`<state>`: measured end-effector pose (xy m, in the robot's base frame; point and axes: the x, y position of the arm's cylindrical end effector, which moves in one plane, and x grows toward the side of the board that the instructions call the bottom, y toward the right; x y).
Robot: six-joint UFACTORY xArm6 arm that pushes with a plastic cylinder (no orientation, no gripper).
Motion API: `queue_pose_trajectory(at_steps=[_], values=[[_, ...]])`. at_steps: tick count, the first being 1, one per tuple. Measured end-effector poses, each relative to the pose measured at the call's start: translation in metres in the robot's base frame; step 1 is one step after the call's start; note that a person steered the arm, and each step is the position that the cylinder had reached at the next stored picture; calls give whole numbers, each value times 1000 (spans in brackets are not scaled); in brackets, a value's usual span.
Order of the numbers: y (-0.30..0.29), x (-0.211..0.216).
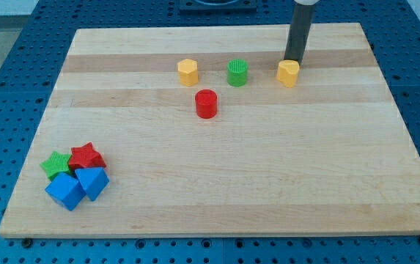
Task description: Point at the red circle
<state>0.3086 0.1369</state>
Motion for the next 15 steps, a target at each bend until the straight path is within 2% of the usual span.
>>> queue_pose_trajectory(at_steps=[1, 4, 7, 9, 11, 12, 14, 15], values=[[0, -1], [-85, -9], [-221, -62], [-308, -70], [-316, 42], [-315, 48], [-270, 147], [-208, 153]])
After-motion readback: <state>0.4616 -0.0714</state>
